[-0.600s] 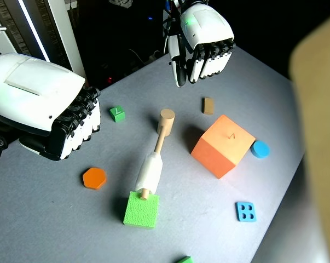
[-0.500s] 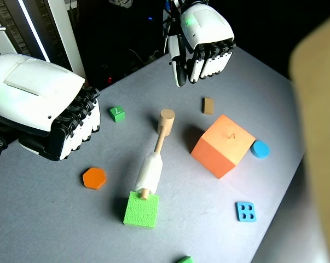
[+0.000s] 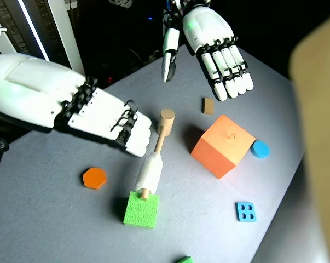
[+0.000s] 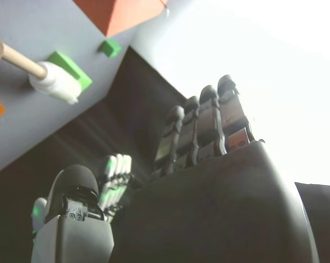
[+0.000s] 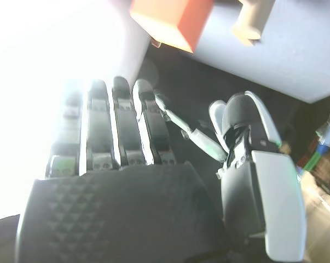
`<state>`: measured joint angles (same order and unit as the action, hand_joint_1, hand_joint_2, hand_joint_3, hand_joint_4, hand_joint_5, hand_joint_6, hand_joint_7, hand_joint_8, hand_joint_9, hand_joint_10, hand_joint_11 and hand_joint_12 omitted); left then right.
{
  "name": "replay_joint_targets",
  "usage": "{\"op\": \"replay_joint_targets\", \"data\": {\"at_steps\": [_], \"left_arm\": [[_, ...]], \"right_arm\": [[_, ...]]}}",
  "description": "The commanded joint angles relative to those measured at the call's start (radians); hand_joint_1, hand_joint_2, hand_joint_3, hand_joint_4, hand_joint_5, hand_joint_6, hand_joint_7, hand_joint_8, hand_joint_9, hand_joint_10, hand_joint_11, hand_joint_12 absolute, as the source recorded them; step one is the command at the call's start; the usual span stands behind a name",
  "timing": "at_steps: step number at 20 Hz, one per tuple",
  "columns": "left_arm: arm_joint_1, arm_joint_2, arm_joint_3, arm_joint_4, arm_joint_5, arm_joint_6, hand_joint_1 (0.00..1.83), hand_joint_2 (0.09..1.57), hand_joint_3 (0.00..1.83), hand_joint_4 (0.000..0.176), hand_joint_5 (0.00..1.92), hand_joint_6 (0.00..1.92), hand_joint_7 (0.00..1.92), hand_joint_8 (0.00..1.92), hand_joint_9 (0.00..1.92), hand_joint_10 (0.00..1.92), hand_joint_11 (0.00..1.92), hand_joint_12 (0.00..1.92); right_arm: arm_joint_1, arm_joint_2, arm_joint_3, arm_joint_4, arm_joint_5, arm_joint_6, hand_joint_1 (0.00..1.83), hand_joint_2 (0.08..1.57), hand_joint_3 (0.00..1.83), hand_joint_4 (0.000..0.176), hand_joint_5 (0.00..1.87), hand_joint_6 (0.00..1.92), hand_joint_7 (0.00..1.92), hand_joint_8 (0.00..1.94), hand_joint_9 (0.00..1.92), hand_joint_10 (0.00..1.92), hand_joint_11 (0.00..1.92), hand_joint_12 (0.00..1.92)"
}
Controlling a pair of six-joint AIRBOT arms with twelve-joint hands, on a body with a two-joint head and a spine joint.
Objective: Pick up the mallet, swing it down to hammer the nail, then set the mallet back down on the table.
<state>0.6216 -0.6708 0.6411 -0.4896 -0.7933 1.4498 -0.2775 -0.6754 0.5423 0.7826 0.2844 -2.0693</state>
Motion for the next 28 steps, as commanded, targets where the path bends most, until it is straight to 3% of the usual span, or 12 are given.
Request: {"op": "replay_joint_targets", "data": {"at_steps": [1, 3, 4, 5, 6, 7, 11, 18, 20, 22, 26, 28], "left_arm": [[0.000, 0.006, 0.011, 0.061, -0.098, -0.034, 0.00, 1.17, 0.02, 0.000, 0.00, 0.00, 0.00, 0.00, 0.00, 0.00, 0.00, 0.00], [0.031, 0.006, 0.047, 0.161, -0.093, -0.143, 0.00, 1.18, 0.02, 0.000, 0.00, 0.00, 0.00, 0.00, 0.00, 0.00, 0.00, 0.00], [0.060, 0.006, 0.069, 0.229, -0.093, -0.230, 0.00, 1.18, 0.02, 0.000, 0.00, 0.00, 0.00, 0.00, 0.00, 0.00, 0.00, 0.00], [0.072, 0.006, 0.076, 0.253, -0.093, -0.259, 0.00, 1.17, 0.02, 0.000, 0.00, 0.00, 0.00, 0.00, 0.00, 0.00, 0.00, 0.00], [0.092, 0.006, 0.088, 0.288, -0.093, -0.298, 0.00, 1.18, 0.02, 0.000, 0.00, 0.00, 0.00, 0.00, 0.00, 0.00, 0.00, 0.00], [0.114, 0.006, 0.101, 0.317, -0.093, -0.333, 0.00, 1.18, 0.02, 0.000, 0.00, 0.00, 0.00, 0.00, 0.00, 0.00, 0.00, 0.00], [0.153, 0.005, 0.130, 0.367, -0.092, -0.399, 0.00, 1.17, 0.01, 0.000, 0.00, 0.00, 0.00, 0.00, 0.00, 0.00, 0.00, 0.00], [0.190, -0.001, 0.192, 0.438, -0.083, -0.492, 0.00, 1.19, 0.01, 0.000, 0.00, 0.00, 0.00, 0.00, 0.00, 0.00, 0.00, 0.00], [0.203, -0.008, 0.202, 0.443, -0.078, -0.495, 0.00, 1.18, 0.01, 0.000, 0.00, 0.00, 0.00, 0.00, 0.00, 0.00, 0.00, 0.00], [0.215, -0.025, 0.216, 0.443, -0.078, -0.495, 0.00, 1.19, 0.01, 0.000, 0.00, 0.00, 0.00, 0.00, 0.00, 0.00, 0.00, 0.00], [0.216, -0.078, 0.256, 0.443, -0.090, -0.495, 0.00, 1.20, 0.01, 0.000, 0.00, 0.00, 0.00, 0.00, 0.00, 0.00, 0.00, 0.00], [0.215, -0.100, 0.273, 0.443, -0.099, -0.495, 0.00, 1.20, 0.01, 0.000, 0.00, 0.00, 0.00, 0.00, 0.00, 0.00, 0.00, 0.00]], "right_arm": [[0.011, 0.001, 0.006, -0.025, 0.051, 0.004, 0.37, 1.13, 0.00, 0.000, 0.17, 0.00, 0.15, 0.00, 0.13, 0.00, 0.00, 0.34], [0.018, -0.014, 0.027, -0.025, 0.002, -0.005, 0.53, 1.11, 0.00, 0.000, 0.12, 0.00, 0.10, 0.00, 0.09, 0.00, 0.00, 0.27], [0.031, -0.030, 0.038, 0.002, -0.027, -0.069, 0.71, 1.08, 0.00, 0.000, 0.07, 0.00, 0.05, 0.00, 0.04, 0.00, 0.00, 0.18], [0.040, -0.040, 0.042, 0.076, -0.025, -0.161, 0.87, 1.05, 0.00, 0.000, 0.03, 0.00, 0.01, 0.00, 0.01, 0.00, 0.00, 0.06], [0.063, -0.062, 0.053, 0.299, -0.020, -0.375, 1.04, 0.99, 0.00, 0.000, 0.03, 0.00, 0.00, 0.00, 0.00, 0.00, 0.00, 0.01], [0.098, -0.103, 0.072, 0.610, 0.009, -0.653, 1.11, 0.99, 0.00, 0.000, 0.01, 0.00, 0.00, 0.00, 0.00, 0.00, 0.00, 0.00], [0.123, -0.194, 0.111, 0.913, 0.096, -0.931, 1.33, 1.00, 0.00, 0.000, 0.00, 0.00, 0.00, 0.00, 0.00, 0.00, 0.02, 0.01], [0.113, -0.317, 0.192, 1.006, 0.110, -0.942, 1.39, 1.03, 0.01, 0.000, 0.00, 0.00, 0.00, 0.00, 0.00, 0.00, 0.00, 0.00], [0.111, -0.315, 0.231, 1.005, -0.047, -0.941, 1.34, 1.04, 0.01, 0.000, 0.00, 0.00, 0.00, 0.00, 0.00, 0.00, 0.02, 0.01], [0.110, -0.283, 0.266, 1.005, -0.288, -0.938, 1.30, 1.05, 0.01, 0.000, 0.00, 0.00, 0.00, 0.00, 0.00, 0.00, 0.01, 0.01], [0.115, -0.255, 0.271, 1.002, -0.318, -0.941, 1.30, 1.04, 0.00, 0.000, 0.00, 0.00, 0.00, 0.00, 0.00, 0.00, 0.00, 0.00], [0.122, -0.228, 0.274, 0.975, -0.408, -0.937, 1.28, 1.03, 0.00, 0.000, 0.00, 0.00, 0.00, 0.00, 0.00, 0.00, 0.00, 0.00]]}}
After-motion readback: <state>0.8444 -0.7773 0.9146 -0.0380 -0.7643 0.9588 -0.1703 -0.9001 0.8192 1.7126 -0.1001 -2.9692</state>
